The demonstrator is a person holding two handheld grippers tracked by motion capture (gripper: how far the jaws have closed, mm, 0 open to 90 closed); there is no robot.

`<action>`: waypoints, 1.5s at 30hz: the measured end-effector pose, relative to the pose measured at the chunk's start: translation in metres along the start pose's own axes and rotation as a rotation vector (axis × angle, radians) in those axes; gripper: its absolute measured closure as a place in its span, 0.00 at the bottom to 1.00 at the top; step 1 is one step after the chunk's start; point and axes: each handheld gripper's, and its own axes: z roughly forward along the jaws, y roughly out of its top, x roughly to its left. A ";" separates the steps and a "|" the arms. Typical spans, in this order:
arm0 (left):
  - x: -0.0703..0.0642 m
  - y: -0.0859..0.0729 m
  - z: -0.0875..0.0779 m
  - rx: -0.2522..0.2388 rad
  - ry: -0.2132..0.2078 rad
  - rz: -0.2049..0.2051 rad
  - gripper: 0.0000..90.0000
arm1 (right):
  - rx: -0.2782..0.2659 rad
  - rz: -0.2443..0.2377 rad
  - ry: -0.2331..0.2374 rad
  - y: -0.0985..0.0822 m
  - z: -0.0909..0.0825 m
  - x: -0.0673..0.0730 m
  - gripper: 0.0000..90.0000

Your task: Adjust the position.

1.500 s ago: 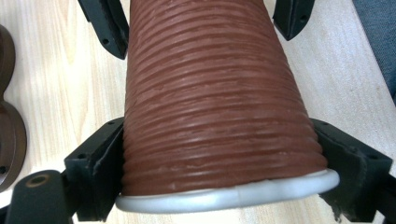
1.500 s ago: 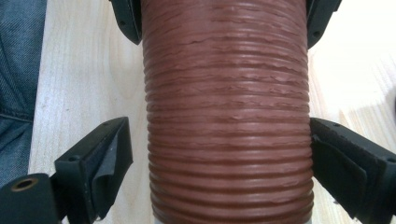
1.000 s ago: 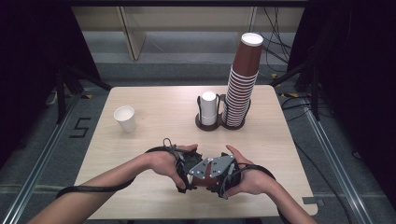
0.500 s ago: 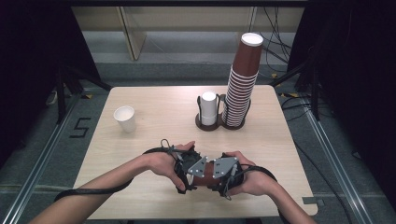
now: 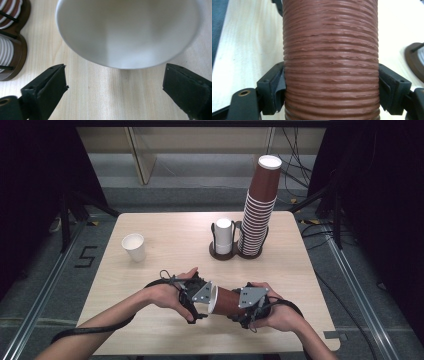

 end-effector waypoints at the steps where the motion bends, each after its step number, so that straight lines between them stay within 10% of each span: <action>1: 0.000 -0.002 -0.002 -0.017 0.002 -0.012 0.05 | -0.011 0.000 -0.013 -0.001 -0.001 -0.001 0.24; 10: 0.007 -0.019 -0.014 -0.177 -0.004 -0.143 0.05 | -0.186 0.111 -0.117 -0.015 -0.004 -0.003 0.24; 19: 0.008 -0.022 -0.014 -0.277 -0.009 -0.259 0.05 | -0.251 0.119 -0.182 -0.023 0.000 -0.003 0.24; 29: 0.019 -0.019 -0.020 -0.359 -0.143 -0.390 0.00 | -0.322 0.155 -0.189 -0.023 0.001 0.004 0.24; 45: 0.025 -0.004 -0.016 -0.364 -0.160 -0.395 0.00 | -0.329 0.108 -0.166 -0.016 0.007 0.011 0.24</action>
